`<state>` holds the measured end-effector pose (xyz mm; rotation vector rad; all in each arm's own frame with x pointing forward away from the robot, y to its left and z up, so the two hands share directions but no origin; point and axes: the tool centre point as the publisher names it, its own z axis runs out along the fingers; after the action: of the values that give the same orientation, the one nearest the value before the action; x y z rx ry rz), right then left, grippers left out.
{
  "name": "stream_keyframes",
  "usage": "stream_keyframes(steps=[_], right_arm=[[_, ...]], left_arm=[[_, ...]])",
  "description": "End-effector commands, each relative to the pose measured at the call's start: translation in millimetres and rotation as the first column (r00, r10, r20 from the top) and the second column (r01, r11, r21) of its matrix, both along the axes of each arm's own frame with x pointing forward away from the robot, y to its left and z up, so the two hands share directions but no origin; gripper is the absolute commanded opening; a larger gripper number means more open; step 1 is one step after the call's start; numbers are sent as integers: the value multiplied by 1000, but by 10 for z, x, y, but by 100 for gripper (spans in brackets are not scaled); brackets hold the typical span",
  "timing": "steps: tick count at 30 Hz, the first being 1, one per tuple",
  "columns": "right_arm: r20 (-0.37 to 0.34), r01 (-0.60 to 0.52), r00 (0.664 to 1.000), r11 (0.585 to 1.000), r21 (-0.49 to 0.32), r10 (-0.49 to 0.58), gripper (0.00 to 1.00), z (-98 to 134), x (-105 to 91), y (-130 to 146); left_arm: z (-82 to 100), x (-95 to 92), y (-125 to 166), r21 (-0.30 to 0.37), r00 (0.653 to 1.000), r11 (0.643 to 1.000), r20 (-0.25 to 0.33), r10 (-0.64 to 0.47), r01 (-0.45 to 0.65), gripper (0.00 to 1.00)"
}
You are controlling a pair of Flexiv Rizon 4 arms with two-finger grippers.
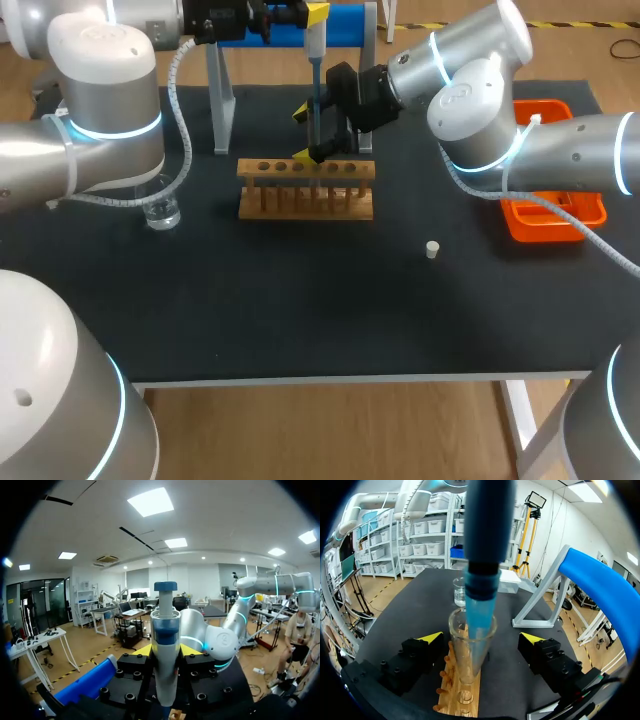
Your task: Invert the test tube, pick up the pipette, mount the tip to pipette, aspirate from beaker and dispense into the tube, eject the tip, return the pipette, and cap with the stopper.
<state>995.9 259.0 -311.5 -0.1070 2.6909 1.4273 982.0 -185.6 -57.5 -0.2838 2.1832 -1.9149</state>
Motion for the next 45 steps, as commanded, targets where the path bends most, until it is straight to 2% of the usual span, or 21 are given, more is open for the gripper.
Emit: stream_keyframes(steps=[1,45], right_arm=[[-2,-2,1000,1000,-4,2,100,10,6,-5],[-2,-2,1000,1000,-4,2,100,10,6,-5]], left_arm=[[-15,3,-4,-1,1000,1000,1,2,-2,0],[-136,-47,21,-11,1000,1000,-11,9,-9,0]])
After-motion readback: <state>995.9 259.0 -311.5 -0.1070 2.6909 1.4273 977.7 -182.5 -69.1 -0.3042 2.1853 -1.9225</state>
